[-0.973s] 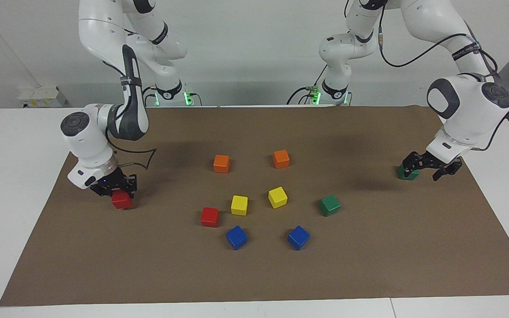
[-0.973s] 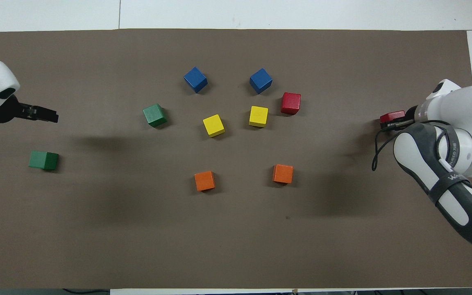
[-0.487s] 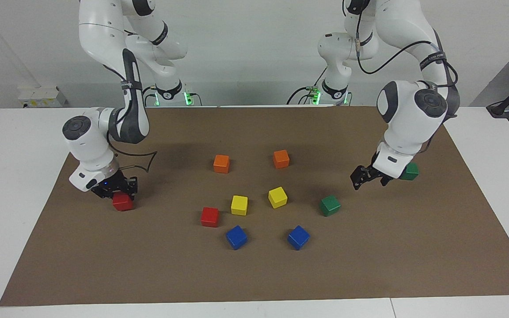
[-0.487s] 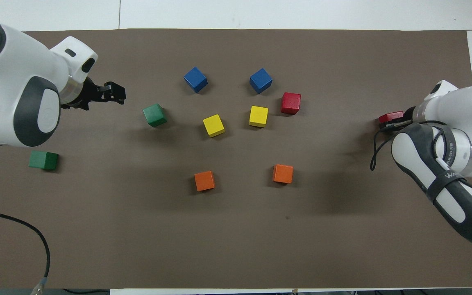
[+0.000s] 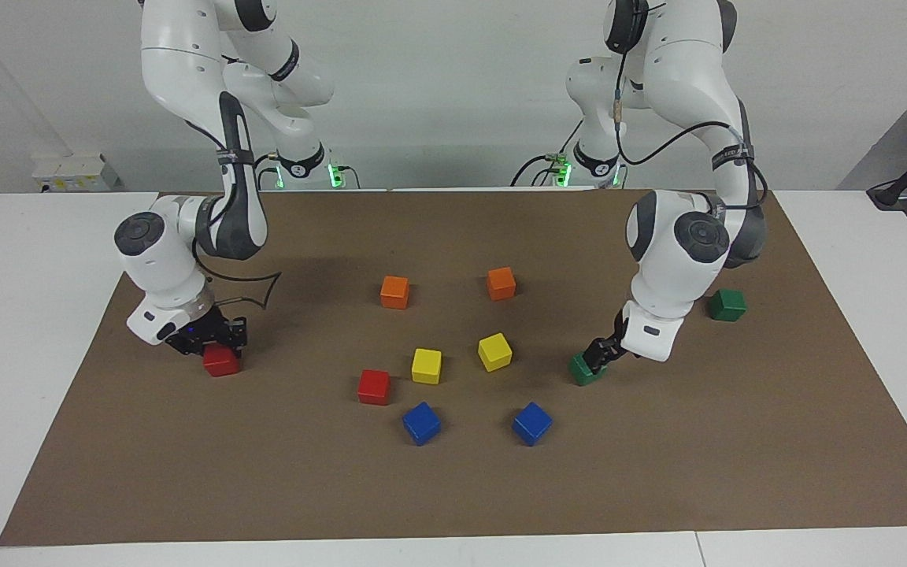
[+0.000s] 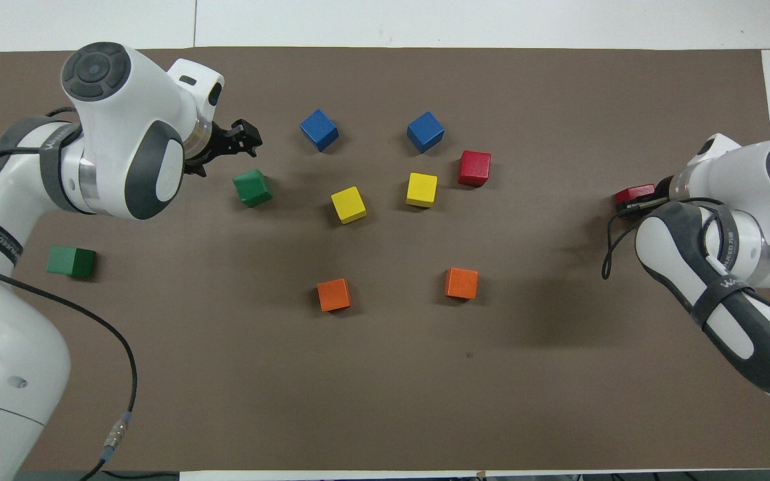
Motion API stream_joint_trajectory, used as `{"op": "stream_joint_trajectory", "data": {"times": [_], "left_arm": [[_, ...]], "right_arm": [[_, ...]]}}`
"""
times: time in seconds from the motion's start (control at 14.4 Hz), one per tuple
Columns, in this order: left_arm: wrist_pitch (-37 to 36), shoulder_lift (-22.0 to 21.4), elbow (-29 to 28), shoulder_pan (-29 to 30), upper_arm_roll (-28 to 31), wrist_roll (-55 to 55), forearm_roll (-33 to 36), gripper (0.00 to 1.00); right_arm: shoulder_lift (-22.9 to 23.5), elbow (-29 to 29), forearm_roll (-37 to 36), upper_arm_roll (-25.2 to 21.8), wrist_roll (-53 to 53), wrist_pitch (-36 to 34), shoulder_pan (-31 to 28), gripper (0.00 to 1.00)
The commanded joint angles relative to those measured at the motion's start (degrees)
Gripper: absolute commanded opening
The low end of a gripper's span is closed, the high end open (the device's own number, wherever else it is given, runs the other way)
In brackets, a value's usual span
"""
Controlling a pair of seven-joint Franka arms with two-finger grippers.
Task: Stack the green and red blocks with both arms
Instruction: 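Reach the left gripper to second green while the right gripper releases red, then grasp second green with the left gripper while the right gripper grasps red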
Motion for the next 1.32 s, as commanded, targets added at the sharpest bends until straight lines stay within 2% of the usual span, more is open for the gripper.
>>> {"op": "stream_joint_trajectory", "data": {"times": [0.0,0.14,0.21,0.28,0.35,0.63,0.83,0.97,1.04,1.25], "left_arm": [[3.1,2.0,-0.2,-1.7,1.1,-1.9,1.9,1.00],[3.6,1.8,-1.7,-1.8,1.1,-2.0,2.2,1.00],[4.5,1.6,-2.8,-2.0,1.1,-2.0,2.2,1.00],[6.2,1.3,-4.8,-2.0,1.1,-2.1,2.2,1.00],[8.4,0.9,-7.0,-2.0,1.1,-2.2,2.2,1.00],[11.9,-0.1,-11.2,-2.3,1.0,-5.3,2.2,1.00],[11.9,-0.1,-11.2,-2.4,0.9,-6.2,2.1,1.00],[11.2,-0.2,-11.3,-2.9,0.9,-6.2,2.1,1.00],[11.1,-0.2,-11.3,-3.1,1.0,-6.2,2.1,1.00],[10.8,-1.0,-12.9,-4.2,1.1,-6.5,2.3,0.65]], "right_arm": [[0.6,-0.3,-0.9,0.5,1.4,2.1,-0.7,0.00],[1.0,-0.3,-0.9,0.5,1.3,3.5,-0.7,0.00],[1.0,-0.3,-0.9,0.5,1.3,3.5,-0.6,0.16],[1.0,-0.3,-0.9,0.5,1.3,3.5,-0.6,0.72],[1.0,-0.2,-0.9,0.5,1.4,3.1,-0.6,1.00],[0.1,1.3,-0.8,0.4,1.7,-0.4,-0.3,1.00],[-4.2,6.8,-1.0,0.4,1.6,-13.9,-0.1,1.00],[-6.0,13.2,-1.0,1.0,1.8,-24.1,0.5,1.00],[-5.5,17.9,-0.9,1.0,2.9,-28.9,2.4,1.00],[-1.0,33.2,-1.2,1.0,17.2,-44.0,9.1,1.00]]}}
